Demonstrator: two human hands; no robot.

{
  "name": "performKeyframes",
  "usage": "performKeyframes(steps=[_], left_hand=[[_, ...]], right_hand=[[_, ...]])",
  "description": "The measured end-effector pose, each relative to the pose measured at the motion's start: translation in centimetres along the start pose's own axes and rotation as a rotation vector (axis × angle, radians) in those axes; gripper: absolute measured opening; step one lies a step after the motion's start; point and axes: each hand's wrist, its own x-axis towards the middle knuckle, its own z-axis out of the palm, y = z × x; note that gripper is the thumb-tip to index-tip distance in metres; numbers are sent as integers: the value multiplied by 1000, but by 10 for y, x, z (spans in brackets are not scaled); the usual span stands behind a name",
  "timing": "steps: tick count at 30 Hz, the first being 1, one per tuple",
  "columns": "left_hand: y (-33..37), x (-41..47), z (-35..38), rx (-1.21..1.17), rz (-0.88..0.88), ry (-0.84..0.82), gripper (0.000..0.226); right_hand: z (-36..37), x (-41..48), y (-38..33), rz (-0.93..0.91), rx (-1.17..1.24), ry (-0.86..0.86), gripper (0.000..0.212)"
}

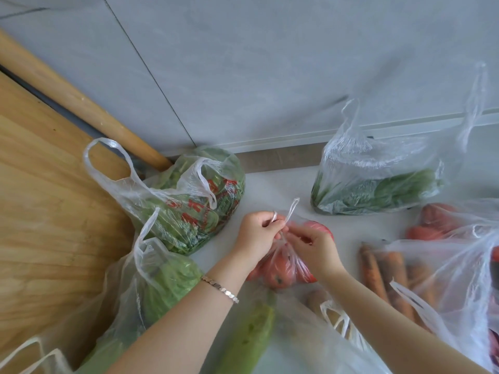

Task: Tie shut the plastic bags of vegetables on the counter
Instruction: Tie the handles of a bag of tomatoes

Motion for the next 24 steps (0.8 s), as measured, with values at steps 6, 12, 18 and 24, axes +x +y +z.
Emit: performKeyframes(steps=[6, 12, 18, 24], left_hand=[[0, -12, 7, -122, -7, 47, 26], [3, -23, -17, 9, 203, 177, 18], [23, -9, -14, 216, 303, 21, 15], [25, 10, 4, 235, 208, 1, 15]], right_hand=[[7, -6, 4, -23, 8, -36, 17], [15, 5, 0, 157, 52, -24, 19], [5, 12, -3, -171, -411, -308, 46], [4, 12, 5, -64, -228, -266, 46]])
